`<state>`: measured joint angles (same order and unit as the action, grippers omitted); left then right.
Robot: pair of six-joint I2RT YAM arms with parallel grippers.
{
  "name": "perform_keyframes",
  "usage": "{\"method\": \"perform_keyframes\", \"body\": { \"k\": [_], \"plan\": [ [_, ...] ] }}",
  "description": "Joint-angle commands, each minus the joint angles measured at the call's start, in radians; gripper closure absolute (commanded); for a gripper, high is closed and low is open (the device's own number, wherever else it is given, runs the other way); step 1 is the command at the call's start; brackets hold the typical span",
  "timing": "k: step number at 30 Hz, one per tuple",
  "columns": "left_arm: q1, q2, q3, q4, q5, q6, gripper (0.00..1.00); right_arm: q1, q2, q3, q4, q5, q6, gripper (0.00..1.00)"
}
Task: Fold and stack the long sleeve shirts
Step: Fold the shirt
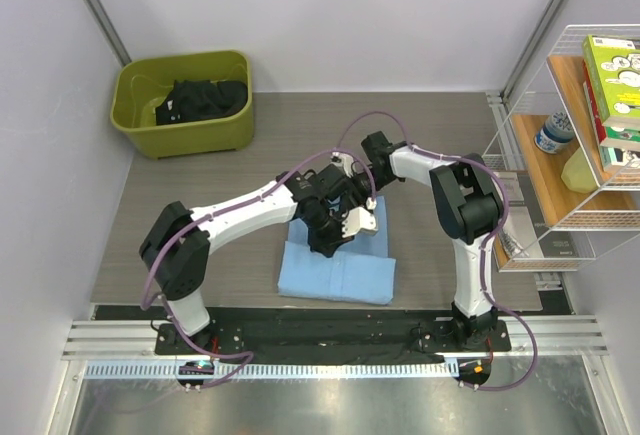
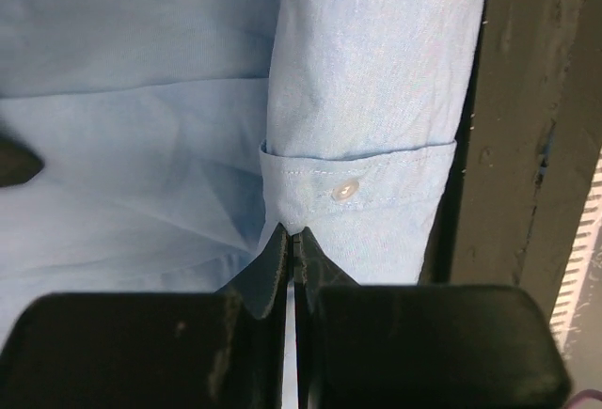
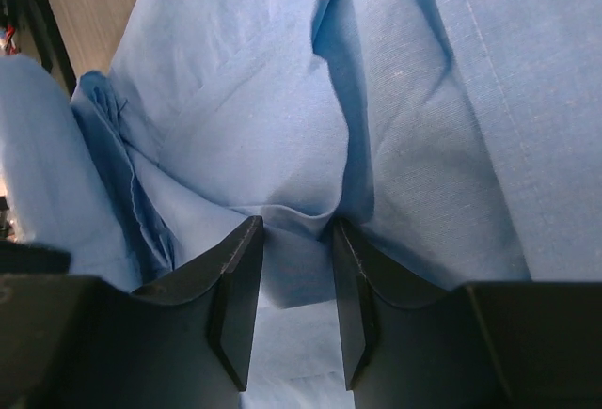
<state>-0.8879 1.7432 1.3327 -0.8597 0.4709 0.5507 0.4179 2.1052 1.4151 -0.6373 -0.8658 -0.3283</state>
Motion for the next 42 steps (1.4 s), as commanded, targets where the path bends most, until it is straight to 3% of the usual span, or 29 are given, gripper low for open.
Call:
{"method": "perform_keyframes", "body": {
  "k": [1,20,30,42],
  "plan": [
    [0.032,-0.022,0.043,0.016,-0.069,0.008,0.99,0.005,-0.056,-0.028,-0.048,-0.032,-0.034,0.59],
    [0.073,0.01,0.057,0.221,-0.219,0.078,0.99,0.004,-0.067,0.105,-0.174,-0.067,-0.075,0.59],
    [0.09,0.004,0.063,0.205,-0.189,0.112,0.99,-0.067,0.051,0.358,-0.17,-0.019,-0.015,0.57],
    [0.103,0.007,0.063,0.142,-0.134,0.114,0.98,-0.051,0.182,0.361,-0.167,0.056,-0.104,0.57]
  ]
}}
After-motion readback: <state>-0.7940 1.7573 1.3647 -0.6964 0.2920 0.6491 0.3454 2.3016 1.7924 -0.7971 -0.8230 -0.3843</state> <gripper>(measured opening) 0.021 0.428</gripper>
